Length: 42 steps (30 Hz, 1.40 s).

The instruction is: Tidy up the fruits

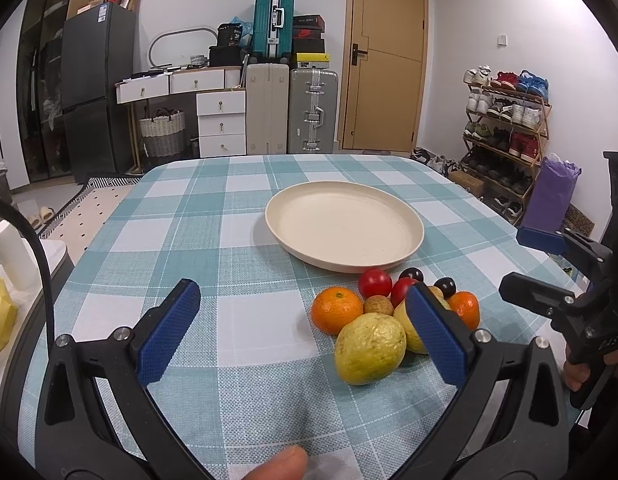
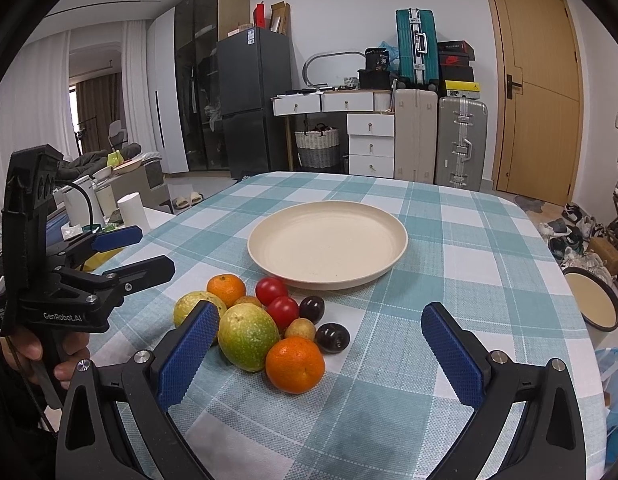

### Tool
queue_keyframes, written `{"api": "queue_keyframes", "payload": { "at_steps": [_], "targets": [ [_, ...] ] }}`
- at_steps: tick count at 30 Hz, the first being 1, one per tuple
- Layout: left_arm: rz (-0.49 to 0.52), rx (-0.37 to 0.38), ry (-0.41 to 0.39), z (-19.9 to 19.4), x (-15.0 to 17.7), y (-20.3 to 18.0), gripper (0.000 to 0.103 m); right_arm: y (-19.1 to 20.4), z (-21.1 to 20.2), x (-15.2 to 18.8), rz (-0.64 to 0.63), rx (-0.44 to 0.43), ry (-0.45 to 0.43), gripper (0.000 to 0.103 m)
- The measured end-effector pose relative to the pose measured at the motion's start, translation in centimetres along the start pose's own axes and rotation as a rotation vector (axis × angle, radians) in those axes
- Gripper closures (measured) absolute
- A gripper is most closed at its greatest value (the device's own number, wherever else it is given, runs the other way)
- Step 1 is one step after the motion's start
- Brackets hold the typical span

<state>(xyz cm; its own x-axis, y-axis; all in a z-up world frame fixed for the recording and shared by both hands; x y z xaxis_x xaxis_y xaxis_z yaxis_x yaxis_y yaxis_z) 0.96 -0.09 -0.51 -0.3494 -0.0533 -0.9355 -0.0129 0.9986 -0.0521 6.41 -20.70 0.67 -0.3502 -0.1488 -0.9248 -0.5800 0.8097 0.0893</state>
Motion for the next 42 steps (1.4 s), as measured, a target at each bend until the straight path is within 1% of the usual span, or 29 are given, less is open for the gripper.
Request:
{"api": "queue_keyframes", "payload": {
  "at_steps": [2, 7, 10, 13, 14, 15, 16, 17, 18, 19, 21, 22, 24, 25, 27, 29, 30, 32, 34, 36, 37, 40, 42],
  "targets": [
    [-0.007, 0.007, 0.006, 0.1, 0.1, 0.1, 0.001, -0.1, 0.3, 0.0, -0.001, 0.017, 0.017, 0.0],
    [-0.026, 0.042, 0.048, 0.8, 0.4, 0.4, 0.001, -0.4, 1.0, 0.2, 0.022, 0.015, 0.06, 0.0],
    [-0.007, 0.051, 0.075, 1.1, 0.6, 0.0, 0.001, -0.5, 1.8, 0.6, 0.03, 0.001, 0.124, 0.0],
    [0.023, 0.071, 0.106, 1.4, 0.9, -0.7, 0.002, -0.5, 2.1, 0.9, 0.032, -0.013, 0.161, 0.001],
    [0.032, 0.075, 0.116, 1.5, 0.9, -0.8, 0.005, -0.5, 2.3, 1.0, 0.035, -0.023, 0.177, 0.003],
    [0.039, 0.083, 0.129, 1.7, 1.1, -1.0, 0.005, -0.5, 2.5, 1.1, 0.037, -0.035, 0.196, 0.008],
    [0.042, 0.09, 0.144, 1.8, 1.1, -1.1, 0.006, -0.4, 2.7, 1.2, 0.037, -0.044, 0.21, 0.011],
    [0.046, 0.1, 0.162, 2.1, 1.3, -1.2, 0.007, -0.4, 2.9, 1.3, 0.037, -0.05, 0.226, 0.017],
    [0.05, 0.109, 0.178, 2.3, 1.4, -1.4, 0.009, -0.4, 3.1, 1.4, 0.039, -0.059, 0.241, 0.021],
    [0.052, 0.116, 0.19, 2.4, 1.5, -1.4, 0.01, -0.4, 3.3, 1.6, 0.044, -0.065, 0.253, 0.022],
    [0.056, 0.12, 0.204, 2.7, 1.6, -1.6, 0.011, -0.5, 3.5, 1.9, 0.061, -0.086, 0.271, 0.03],
    [0.055, 0.12, 0.213, 2.9, 1.7, -1.6, 0.011, -0.5, 3.7, 2.0, 0.065, -0.095, 0.278, 0.031],
    [0.047, 0.141, 0.233, 3.1, 1.8, -1.6, 0.016, -0.5, 3.9, 2.3, 0.066, -0.099, 0.29, 0.038],
    [0.044, 0.157, 0.244, 3.3, 1.9, -1.7, 0.018, -0.4, 3.9, 2.5, 0.066, -0.105, 0.299, 0.04],
    [0.045, 0.175, 0.266, 3.5, 2.2, -1.9, 0.02, -0.3, 4.1, 2.7, 0.068, -0.119, 0.316, 0.042],
    [0.053, 0.172, 0.28, 3.8, 2.3, -2.1, 0.026, -0.3, 4.2, 2.9, 0.071, -0.131, 0.327, 0.044],
    [0.054, 0.174, 0.288, 4.0, 2.4, -2.2, 0.028, -0.3, 4.3, 3.0, 0.073, -0.131, 0.332, 0.045],
    [0.052, 0.192, 0.31, 4.4, 2.6, -2.2, 0.032, -0.4, 4.4, 3.1, 0.088, -0.14, 0.341, 0.045],
    [0.053, 0.199, 0.323, 4.6, 2.7, -2.3, 0.038, -0.6, 4.5, 3.1, 0.1, -0.141, 0.343, 0.047],
    [0.051, 0.216, 0.329, 4.7, 2.7, -2.4, 0.04, -0.7, 4.6, 3.0, 0.102, -0.146, 0.344, 0.048],
    [0.049, 0.229, 0.332, 4.8, 2.7, -2.5, 0.042, -0.7, 4.6, 3.0, 0.104, -0.151, 0.344, 0.048],
    [0.046, 0.258, 0.343, 4.9, 2.8, -2.7, 0.053, -0.9, 4.9, 2.8, 0.113, -0.168, 0.345, 0.052],
    [0.046, 0.258, 0.347, 5.0, 2.8, -2.7, 0.057, -0.8, 4.9, 2.7, 0.116, -0.177, 0.349, 0.057]
  ]
}}
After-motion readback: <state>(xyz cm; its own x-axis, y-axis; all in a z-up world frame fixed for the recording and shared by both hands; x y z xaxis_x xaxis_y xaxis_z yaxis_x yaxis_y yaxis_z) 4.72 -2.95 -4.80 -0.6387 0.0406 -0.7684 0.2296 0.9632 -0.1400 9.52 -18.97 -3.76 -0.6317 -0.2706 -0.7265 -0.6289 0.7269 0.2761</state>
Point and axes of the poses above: each gripper's, at about its wrist camera, not at the fingertips, and z roughly the way its jaws point, y to its left, x to its underside, the point moved 1 cm from there along z, roughly the way its jaws point, and after that the axes turned 9 degrees about -y, right-handed, at the moved point
